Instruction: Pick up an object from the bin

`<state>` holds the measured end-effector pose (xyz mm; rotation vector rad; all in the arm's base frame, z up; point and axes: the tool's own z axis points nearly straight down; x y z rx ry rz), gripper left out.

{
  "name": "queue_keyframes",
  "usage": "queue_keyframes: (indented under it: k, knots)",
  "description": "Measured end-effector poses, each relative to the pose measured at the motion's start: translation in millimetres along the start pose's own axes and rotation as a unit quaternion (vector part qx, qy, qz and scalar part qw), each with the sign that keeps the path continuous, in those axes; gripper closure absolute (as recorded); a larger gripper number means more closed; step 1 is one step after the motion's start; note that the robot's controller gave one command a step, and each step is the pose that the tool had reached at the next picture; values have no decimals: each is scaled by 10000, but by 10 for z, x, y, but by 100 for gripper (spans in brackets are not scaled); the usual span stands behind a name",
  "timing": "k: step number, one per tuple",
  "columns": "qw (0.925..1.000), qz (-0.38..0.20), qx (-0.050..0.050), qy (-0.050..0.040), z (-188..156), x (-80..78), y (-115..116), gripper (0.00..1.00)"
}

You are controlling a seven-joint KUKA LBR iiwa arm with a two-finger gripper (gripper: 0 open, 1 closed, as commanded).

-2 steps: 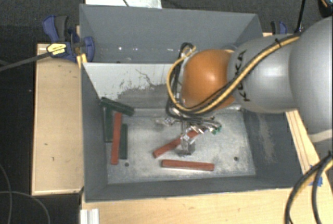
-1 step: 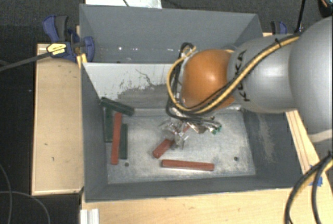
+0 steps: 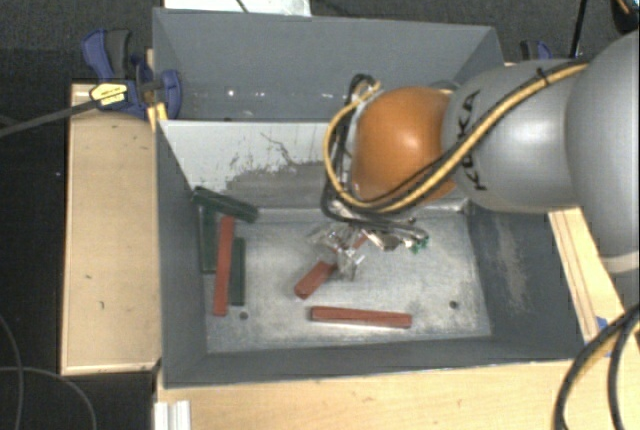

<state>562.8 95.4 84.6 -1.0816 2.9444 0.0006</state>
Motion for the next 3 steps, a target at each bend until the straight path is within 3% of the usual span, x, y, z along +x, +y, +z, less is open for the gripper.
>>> queue_keyframes:
  k: [1, 2, 3]
  knots:
    - [10000, 30, 8, -8, -426, -17, -7, 100]
    - [10000, 55, 4, -3, -559, -29, -11, 100]
    - [10000, 90, 13, -16, -1049, -49, -20, 100]
